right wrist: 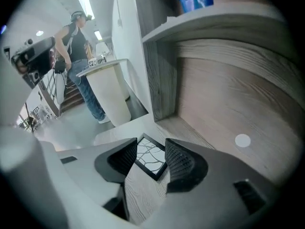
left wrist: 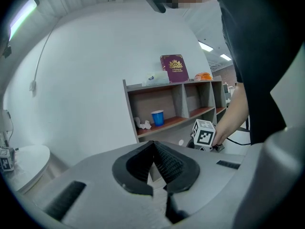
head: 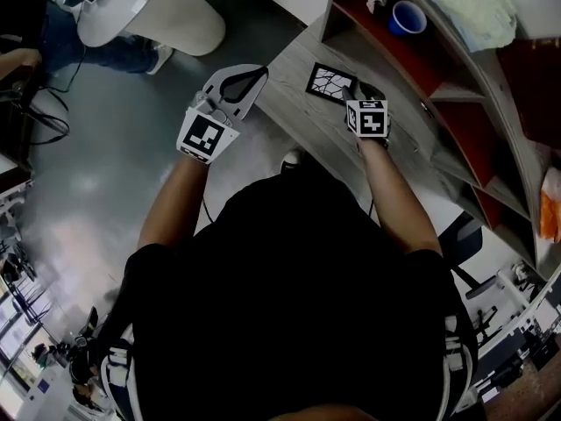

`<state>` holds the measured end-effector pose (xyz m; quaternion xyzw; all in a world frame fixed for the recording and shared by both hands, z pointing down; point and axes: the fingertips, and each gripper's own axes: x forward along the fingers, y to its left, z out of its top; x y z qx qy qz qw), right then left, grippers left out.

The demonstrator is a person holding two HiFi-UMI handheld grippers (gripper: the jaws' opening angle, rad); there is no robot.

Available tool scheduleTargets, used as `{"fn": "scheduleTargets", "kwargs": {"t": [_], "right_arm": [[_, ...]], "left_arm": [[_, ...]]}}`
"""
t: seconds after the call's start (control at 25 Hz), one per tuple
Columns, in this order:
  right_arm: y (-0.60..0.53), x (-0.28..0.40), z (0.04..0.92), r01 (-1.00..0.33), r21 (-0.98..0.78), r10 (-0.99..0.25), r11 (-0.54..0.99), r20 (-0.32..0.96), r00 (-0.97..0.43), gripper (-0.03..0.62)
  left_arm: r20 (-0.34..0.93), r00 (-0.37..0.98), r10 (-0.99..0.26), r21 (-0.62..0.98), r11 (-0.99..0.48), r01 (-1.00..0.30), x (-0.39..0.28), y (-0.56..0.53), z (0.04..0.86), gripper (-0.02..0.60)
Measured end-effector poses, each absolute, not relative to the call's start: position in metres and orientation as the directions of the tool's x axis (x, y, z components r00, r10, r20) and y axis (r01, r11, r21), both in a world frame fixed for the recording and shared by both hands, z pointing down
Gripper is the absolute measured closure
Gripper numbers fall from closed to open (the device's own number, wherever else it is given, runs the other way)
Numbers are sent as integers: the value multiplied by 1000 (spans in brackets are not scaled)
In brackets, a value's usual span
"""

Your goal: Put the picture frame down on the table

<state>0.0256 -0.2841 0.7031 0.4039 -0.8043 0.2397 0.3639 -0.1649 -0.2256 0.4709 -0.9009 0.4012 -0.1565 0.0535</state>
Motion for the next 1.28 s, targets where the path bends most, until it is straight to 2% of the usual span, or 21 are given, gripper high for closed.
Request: {"fn": "scheduleTargets", "kwargs": {"t": [0.24,0.64,1.28], "right_arm": [[-277,34,662,-840,-107,-528,532,733,-428,425],[-260,34,579,-835,-137,-612,532,620,-491,475],[-249,37,477,-834,-62,-721,548,471,-508,529]], "left_arm": [[223,644,-732,-237,-682,-692,-166,-215,461,565],[194,663,-723,-268,-689,-673,-164,-205,443,565],[164,689,-706,-302,-701,-646,-159,-201,417,565]]}}
